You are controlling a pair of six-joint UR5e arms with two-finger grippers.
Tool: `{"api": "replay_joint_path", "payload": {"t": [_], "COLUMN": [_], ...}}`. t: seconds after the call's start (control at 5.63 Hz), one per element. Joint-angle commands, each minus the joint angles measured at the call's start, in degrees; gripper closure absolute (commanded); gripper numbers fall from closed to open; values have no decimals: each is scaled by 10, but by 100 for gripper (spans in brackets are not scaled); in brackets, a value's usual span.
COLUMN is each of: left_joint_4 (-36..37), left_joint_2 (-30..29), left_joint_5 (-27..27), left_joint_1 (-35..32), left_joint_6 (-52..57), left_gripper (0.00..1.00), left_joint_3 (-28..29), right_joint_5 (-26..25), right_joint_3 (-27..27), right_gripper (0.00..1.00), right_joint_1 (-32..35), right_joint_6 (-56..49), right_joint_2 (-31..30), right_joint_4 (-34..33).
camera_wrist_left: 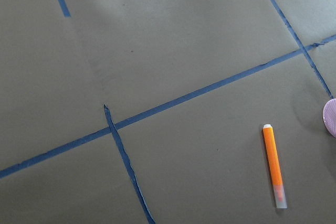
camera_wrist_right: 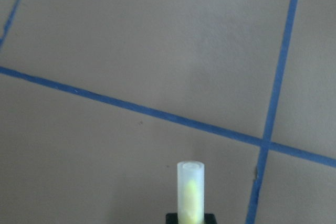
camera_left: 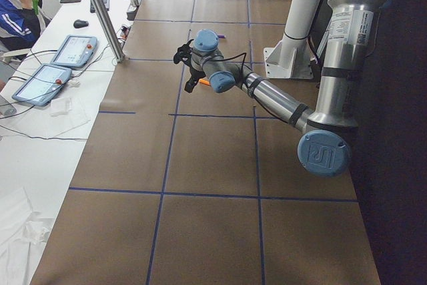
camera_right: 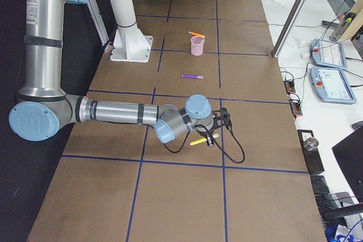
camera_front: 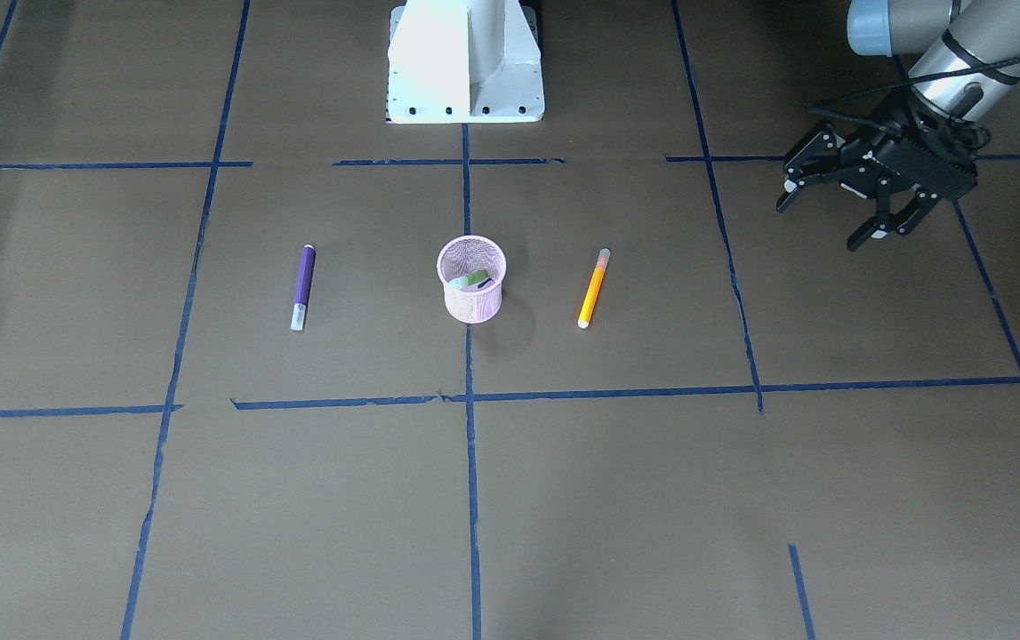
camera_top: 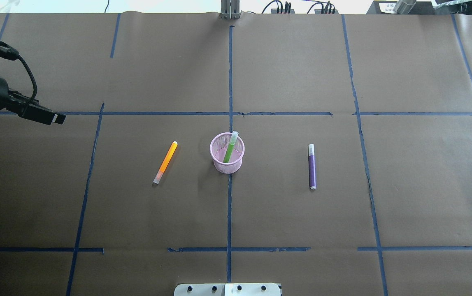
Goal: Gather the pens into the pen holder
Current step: 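Grasp the yellow highlighter with the right gripper and lift it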
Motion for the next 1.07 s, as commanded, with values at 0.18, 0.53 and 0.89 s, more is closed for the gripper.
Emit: {"api": "replay_joint_path", "payload": {"t": [0.18,0.53,0.89], "left_joint_4": [4,1,1], "left_joint_2": [-44,-69,-113], "left_joint_5": [-4,0,-2], "left_joint_1": [37,61,80], "left_joint_6": [14,15,16], "left_gripper": [0,0,0], "left_joint_3": [67,82,117], "right_joint_5": [-3,-180,-359], "right_joint_3": [100,156,180], "right_gripper": [100,100,100], "right_joint_1": [-22,-158,-319], "right_joint_6": [150,264,341], "right_joint_2": [124,217,275], "right_joint_4": [0,-1,10]}}
